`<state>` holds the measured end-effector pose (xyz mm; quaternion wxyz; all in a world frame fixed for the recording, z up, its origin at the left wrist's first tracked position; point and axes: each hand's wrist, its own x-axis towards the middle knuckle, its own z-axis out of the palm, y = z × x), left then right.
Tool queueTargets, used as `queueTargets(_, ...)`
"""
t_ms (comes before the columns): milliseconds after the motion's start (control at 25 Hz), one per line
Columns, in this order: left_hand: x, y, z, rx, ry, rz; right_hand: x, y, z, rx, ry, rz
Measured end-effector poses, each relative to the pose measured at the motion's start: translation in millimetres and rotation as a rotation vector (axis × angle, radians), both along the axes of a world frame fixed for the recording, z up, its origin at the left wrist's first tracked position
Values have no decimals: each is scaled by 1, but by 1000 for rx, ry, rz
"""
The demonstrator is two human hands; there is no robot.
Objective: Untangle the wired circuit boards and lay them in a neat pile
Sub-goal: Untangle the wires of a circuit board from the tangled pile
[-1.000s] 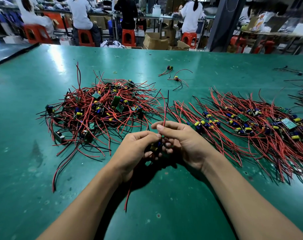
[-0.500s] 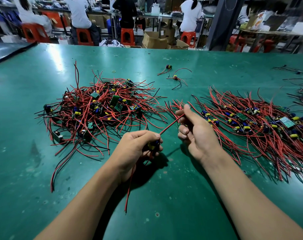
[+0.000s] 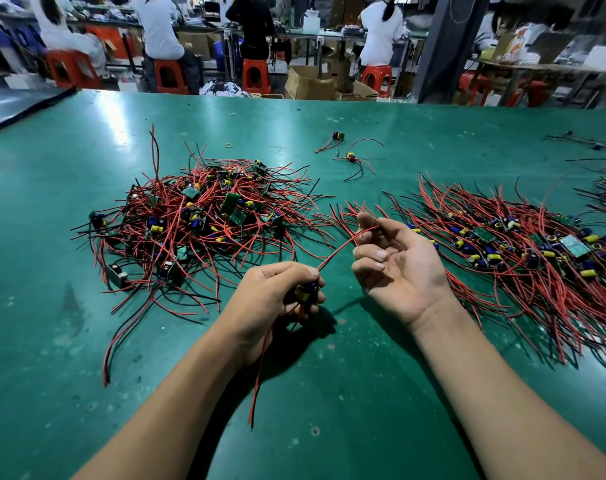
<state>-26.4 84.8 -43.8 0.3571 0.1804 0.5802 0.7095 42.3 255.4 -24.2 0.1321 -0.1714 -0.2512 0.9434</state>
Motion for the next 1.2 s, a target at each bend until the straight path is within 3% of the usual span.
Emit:
queueTargets(520,2,2,4,50,-56,34,-6,-7,-14,439,-179,-5)
queueTargets(680,1,2,5,114,-68,60,-7,-15,-26,755,-227,-5)
queueTargets(840,-5,0,6,155,-15,145,-4,-28,-30,1237,-205,31)
queueTargets(920,-6,0,6,192,-37,188,-2,-35,-29,1363,-154,62)
queueTargets(1000,-7,-1,7,240,-97,207,0,-41,-27,1308,-99,64)
queueTargets(1200,-11,-3,6,257,-85,256,-3,-40,-17,775,-16,20)
